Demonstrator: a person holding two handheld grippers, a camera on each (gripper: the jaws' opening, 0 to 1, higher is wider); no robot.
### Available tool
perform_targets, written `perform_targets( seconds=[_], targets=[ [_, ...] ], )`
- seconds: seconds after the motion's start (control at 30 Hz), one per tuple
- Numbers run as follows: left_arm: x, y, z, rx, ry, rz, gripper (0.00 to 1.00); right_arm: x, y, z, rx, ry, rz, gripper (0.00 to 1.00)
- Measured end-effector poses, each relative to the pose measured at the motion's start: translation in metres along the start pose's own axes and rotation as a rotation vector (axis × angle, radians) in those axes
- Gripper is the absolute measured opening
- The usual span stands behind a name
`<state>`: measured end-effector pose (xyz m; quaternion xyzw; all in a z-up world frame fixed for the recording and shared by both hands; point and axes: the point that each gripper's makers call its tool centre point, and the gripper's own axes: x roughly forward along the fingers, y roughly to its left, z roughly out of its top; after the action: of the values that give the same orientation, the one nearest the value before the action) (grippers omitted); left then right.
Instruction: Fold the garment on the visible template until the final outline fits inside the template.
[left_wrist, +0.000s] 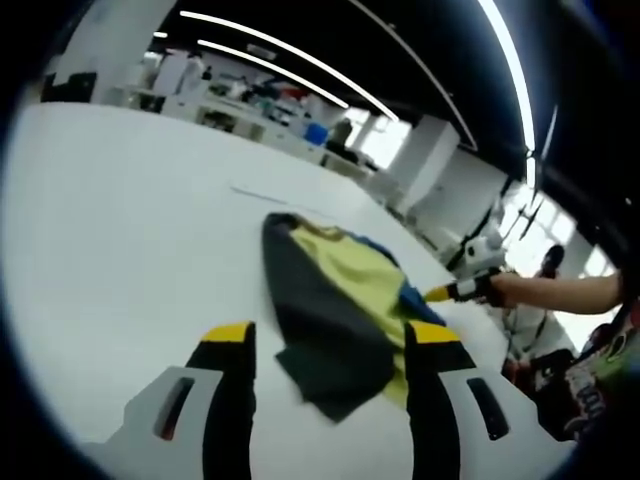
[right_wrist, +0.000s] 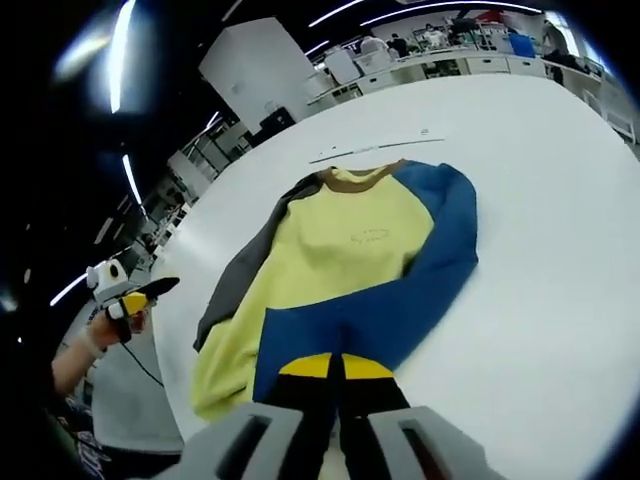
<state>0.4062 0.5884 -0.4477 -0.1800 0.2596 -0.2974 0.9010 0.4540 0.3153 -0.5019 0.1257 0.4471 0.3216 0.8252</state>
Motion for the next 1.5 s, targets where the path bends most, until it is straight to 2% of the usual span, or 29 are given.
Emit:
perform_targets(
  seconds=[0.2, 0.33, 0.5, 0.67, 0.9, 1.4, 1.5],
  targets=[
    [0.001, -0.001, 0.001, -0.002, -0.003, -0.003, 0.56, -0.022, -0.01, 0.012, 0.028, -0.054, -0.011, 0.0],
    [0.003, -0.003, 0.003, 0.0, -0.008, -0.007, 0.56, -0.043, -0.024, 0.018, 0.044, -0.083, -0.043, 0.0],
    [0.005, -0.003, 0.014, 0.013, -0.036, -0.01, 0.54, -0.078, -0.062, 0.018, 0.099, -0.119, -0.129, 0.0],
    [0.01, -0.003, 0.021, 0.007, -0.044, -0.019, 0.54, -0.117, -0.083, 0.006, 0.163, -0.17, -0.221, 0.0],
    [0.019, -0.005, 0.018, 0.014, -0.025, -0.022, 0.54, -0.155, -0.12, -0.007, 0.227, -0.207, -0.334, 0.0],
    [0.018, -0.004, 0.011, 0.017, 0.01, 0.001, 0.54, -0.219, -0.196, -0.018, 0.317, -0.297, -0.529, 0.0],
    [0.018, -0.004, 0.011, 0.019, 0.017, 0.006, 0.54, -0.23, -0.2, -0.016, 0.334, -0.323, -0.557, 0.0]
  ],
)
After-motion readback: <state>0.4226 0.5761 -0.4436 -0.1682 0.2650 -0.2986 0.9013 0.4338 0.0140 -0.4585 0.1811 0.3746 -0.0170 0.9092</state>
